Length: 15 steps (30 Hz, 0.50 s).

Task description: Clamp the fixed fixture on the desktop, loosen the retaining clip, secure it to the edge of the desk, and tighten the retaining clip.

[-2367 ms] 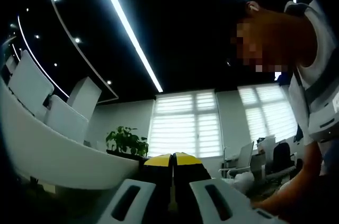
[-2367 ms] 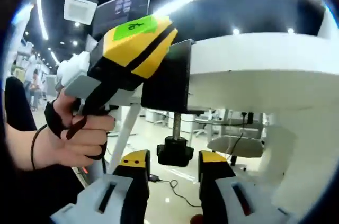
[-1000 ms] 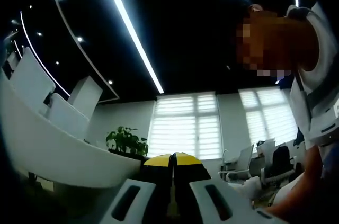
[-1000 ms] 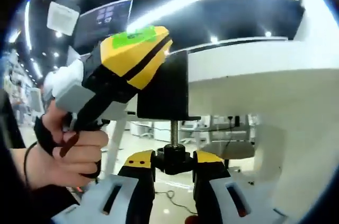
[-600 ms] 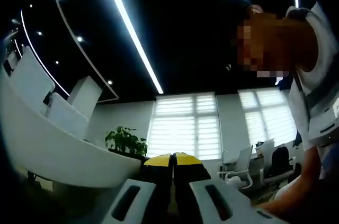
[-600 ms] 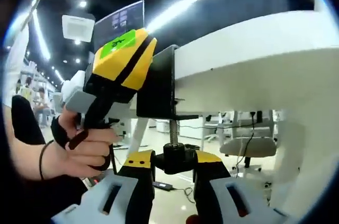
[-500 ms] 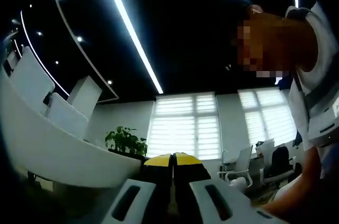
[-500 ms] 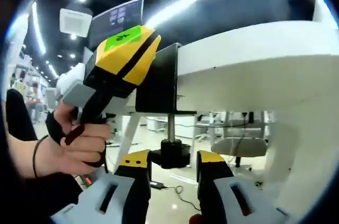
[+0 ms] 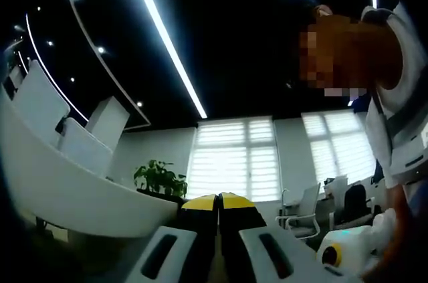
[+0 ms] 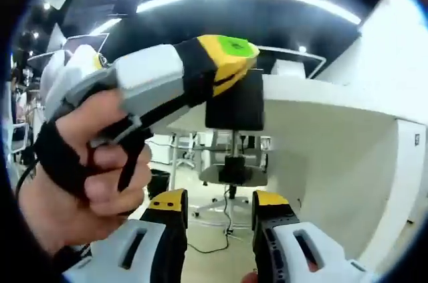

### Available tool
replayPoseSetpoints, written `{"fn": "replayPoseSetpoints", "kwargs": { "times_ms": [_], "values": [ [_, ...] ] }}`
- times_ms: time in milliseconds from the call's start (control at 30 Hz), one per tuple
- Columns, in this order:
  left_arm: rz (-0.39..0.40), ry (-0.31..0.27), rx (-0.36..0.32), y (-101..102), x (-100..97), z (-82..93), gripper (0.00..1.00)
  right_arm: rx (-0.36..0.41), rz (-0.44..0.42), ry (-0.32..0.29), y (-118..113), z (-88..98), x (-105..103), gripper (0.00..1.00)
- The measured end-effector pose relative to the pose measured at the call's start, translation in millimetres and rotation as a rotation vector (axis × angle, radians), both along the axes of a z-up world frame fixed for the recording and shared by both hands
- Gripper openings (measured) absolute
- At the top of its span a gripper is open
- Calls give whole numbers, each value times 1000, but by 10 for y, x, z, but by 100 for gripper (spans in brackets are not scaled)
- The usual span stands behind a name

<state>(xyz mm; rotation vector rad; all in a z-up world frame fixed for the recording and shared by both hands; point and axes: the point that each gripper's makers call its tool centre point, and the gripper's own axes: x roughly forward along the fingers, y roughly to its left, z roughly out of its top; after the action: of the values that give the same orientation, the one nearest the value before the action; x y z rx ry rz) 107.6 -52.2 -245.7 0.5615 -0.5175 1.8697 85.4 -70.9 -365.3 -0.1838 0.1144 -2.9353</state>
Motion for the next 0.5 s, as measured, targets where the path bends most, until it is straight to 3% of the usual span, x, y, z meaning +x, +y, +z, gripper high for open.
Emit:
{"fn": "replayPoseSetpoints", "kwargs": {
  "times_ms": [133,233,367,500],
  "values": [
    [-7,1,8,-15,-2,8,2,-36,-39,12,79,96,-123,38],
    [-9,4,9,-13,-2,14,2,-7,-40,42,61,156,-229,37],
    [-8,7,8,-14,-1,13,2,0,-34,57,82,214,-311,29],
    [-9,7,10,-16,0,12,2,140,-27,111,92,268,-309,27]
  ]
}}
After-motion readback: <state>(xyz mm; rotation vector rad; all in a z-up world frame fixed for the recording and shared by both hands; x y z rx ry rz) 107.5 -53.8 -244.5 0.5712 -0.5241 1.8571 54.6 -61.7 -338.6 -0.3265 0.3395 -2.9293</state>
